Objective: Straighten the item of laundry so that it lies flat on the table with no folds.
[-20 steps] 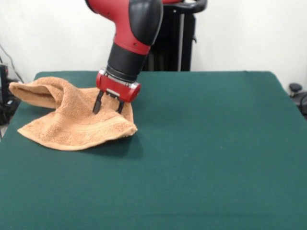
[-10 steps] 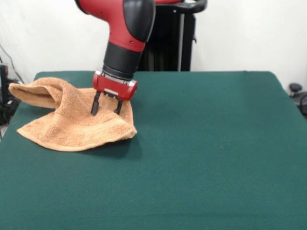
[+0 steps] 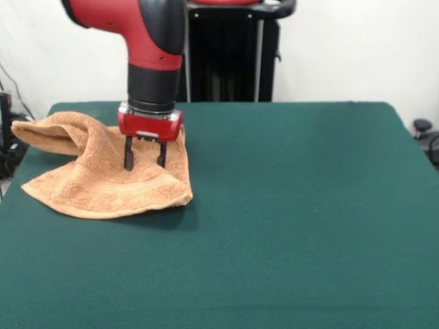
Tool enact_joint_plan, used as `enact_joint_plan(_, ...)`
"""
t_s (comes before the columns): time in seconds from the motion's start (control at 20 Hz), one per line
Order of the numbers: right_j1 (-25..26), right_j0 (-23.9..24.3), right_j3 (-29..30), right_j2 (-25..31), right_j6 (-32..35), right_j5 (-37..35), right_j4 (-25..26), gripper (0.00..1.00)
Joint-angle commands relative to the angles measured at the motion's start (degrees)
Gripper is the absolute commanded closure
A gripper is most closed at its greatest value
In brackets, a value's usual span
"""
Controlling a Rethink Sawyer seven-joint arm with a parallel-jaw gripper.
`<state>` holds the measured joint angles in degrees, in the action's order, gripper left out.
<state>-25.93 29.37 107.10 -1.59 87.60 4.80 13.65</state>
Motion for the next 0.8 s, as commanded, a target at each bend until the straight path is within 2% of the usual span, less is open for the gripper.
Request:
enact_joint_plan(0.05,2.96,3.41,-10.69,9.45,-6.38,-13.72,5.03,0.0)
enact_joint_plan(0.4,0.97,6.78,-12.98,13.65,-6.72,-20.31,8.91,0.0)
enact_joint_plan(0.65,0.51,8.74,-13.76,16.35,-6.94,-22.42,11.62,0.0)
enact_joint_plan(0.7,0.58,9.72,-13.72,17.77,-6.54,-22.75,12.88,1.0)
enact_joint_plan(0.8,0.39,9.52,-13.74,17.67,-6.16,-22.51,13.29,1.0)
